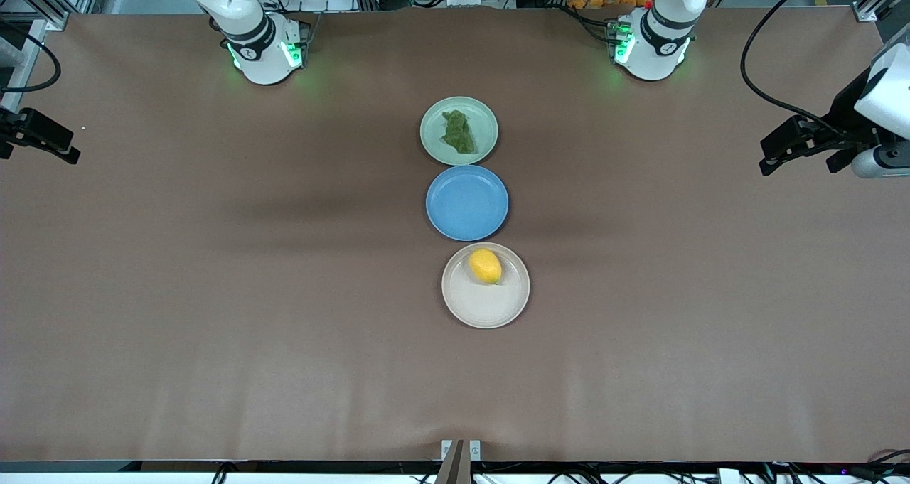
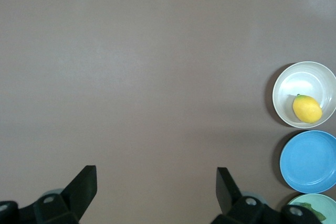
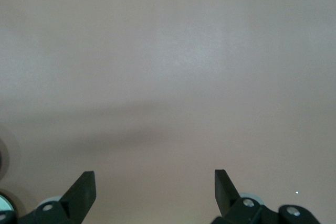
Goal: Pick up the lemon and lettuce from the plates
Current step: 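Move the left gripper toward the lemon while the right gripper starts reaching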
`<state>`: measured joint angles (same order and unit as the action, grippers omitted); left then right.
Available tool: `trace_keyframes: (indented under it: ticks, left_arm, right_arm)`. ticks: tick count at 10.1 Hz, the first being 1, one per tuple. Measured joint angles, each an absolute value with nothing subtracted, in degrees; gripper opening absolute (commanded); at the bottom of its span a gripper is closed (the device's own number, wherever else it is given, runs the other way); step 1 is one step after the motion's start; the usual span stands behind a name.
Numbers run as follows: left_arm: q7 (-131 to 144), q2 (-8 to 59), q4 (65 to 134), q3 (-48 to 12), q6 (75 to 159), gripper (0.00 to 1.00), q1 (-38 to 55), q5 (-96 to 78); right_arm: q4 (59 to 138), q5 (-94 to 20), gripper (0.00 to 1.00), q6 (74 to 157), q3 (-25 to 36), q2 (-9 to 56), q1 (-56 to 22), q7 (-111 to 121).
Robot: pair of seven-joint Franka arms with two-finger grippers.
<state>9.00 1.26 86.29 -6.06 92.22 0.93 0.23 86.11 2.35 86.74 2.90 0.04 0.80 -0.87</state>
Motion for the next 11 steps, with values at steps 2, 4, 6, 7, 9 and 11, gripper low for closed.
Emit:
trace_keyframes:
  ticks: [2, 4, 6, 7, 9, 11]
  left_arm:
    - [8.60, 1.26, 86.29, -6.01, 92.22, 1.00, 0.93, 0.23]
    - [8.44, 1.27, 86.27, -5.79, 90.11, 1.00, 0.88, 0.03]
    - [6.97, 1.77, 86.56, -5.14, 89.42, 1.00, 0.62, -2.04]
    - [6.54, 2.96, 86.91, -5.32, 90.26, 1.00, 0.92, -2.59]
    - [6.53, 7.31, 87.35, -5.98, 95.28, 1.00, 2.99, -4.47]
    - [8.31, 12.32, 87.44, -6.24, 101.46, 1.00, 6.37, -4.75]
  right_arm:
    - [86.11, 2.35, 1.00, 86.74, 2.90, 0.04, 0.80, -0.86]
    - [86.11, 2.34, 1.00, 86.74, 2.89, 0.04, 0.80, -0.86]
    - [86.12, 2.35, 1.00, 86.67, 2.90, 0.05, 0.80, -0.86]
    - [86.12, 2.35, 1.00, 86.55, 2.91, 0.05, 0.81, -0.84]
    - [86.15, 2.35, 1.00, 85.08, 2.94, 0.09, 0.81, -0.84]
    - [86.24, 2.26, 1.00, 84.08, 2.17, 0.26, 0.80, -0.84]
